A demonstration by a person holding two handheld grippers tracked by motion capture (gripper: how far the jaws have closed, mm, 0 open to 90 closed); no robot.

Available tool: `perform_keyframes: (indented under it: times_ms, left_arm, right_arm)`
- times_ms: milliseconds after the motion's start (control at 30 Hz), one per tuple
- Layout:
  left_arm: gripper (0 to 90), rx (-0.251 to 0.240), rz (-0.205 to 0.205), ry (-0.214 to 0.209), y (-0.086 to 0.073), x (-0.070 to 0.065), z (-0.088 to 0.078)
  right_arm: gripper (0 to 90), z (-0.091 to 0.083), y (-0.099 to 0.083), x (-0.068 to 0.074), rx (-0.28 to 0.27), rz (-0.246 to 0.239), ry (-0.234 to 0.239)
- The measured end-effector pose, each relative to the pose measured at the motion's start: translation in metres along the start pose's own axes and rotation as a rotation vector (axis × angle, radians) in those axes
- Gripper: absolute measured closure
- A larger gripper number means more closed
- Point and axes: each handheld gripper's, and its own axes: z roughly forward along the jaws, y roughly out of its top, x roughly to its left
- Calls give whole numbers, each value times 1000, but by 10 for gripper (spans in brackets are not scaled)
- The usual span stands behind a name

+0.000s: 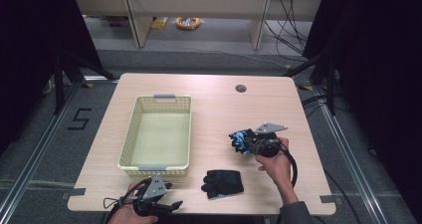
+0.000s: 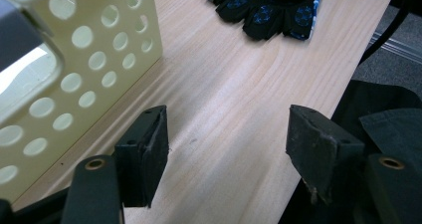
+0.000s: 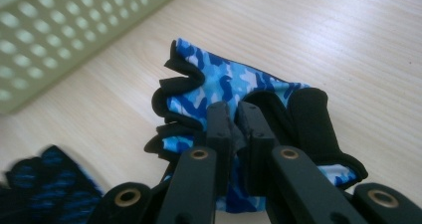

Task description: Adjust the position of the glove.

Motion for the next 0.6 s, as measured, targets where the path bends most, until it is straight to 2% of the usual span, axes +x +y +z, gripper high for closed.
perform_keyframes:
  times_ms: [33, 67, 133, 200, 233, 267, 400, 433, 533, 567, 600]
  left_arm:
    - [327, 0, -17, 1, 0, -1, 0]
    - [327, -3, -2, 2, 0, 0, 0]
    - [327, -6, 4, 4, 0, 0, 0]
    - [327, -3, 4, 5, 0, 1, 0]
    - [325, -4, -21, 5, -1, -1, 0]
    - [324, -4, -24, 7, 0, 0, 0]
    - [305, 0, -22, 16, 0, 0, 0]
    - [298, -6, -10, 15, 1, 1, -1]
    - [283, -4, -10, 20, 1, 2, -1]
    - [280, -20, -28, 14, 1, 0, 0]
    - [277, -11, -45, 19, 0, 0, -1]
  right_arm:
    - [852, -4, 0, 4, -11, 21, -5]
    - [852, -8, 0, 8, -19, 27, -5]
    - [851, -16, -3, 19, -65, 46, -7]
    - [850, -22, -6, 29, -75, 51, -4]
    - [850, -26, -9, 39, -83, 77, 2]
    - [849, -28, -11, 43, -91, 64, 2]
    - [846, -36, -22, 63, -91, 61, 11]
    - [846, -35, -24, 66, -102, 69, 22]
    - [845, -37, -33, 80, -98, 82, 35]
    - [845, -37, -35, 85, -94, 88, 41]
    - [844, -36, -38, 93, -93, 90, 35]
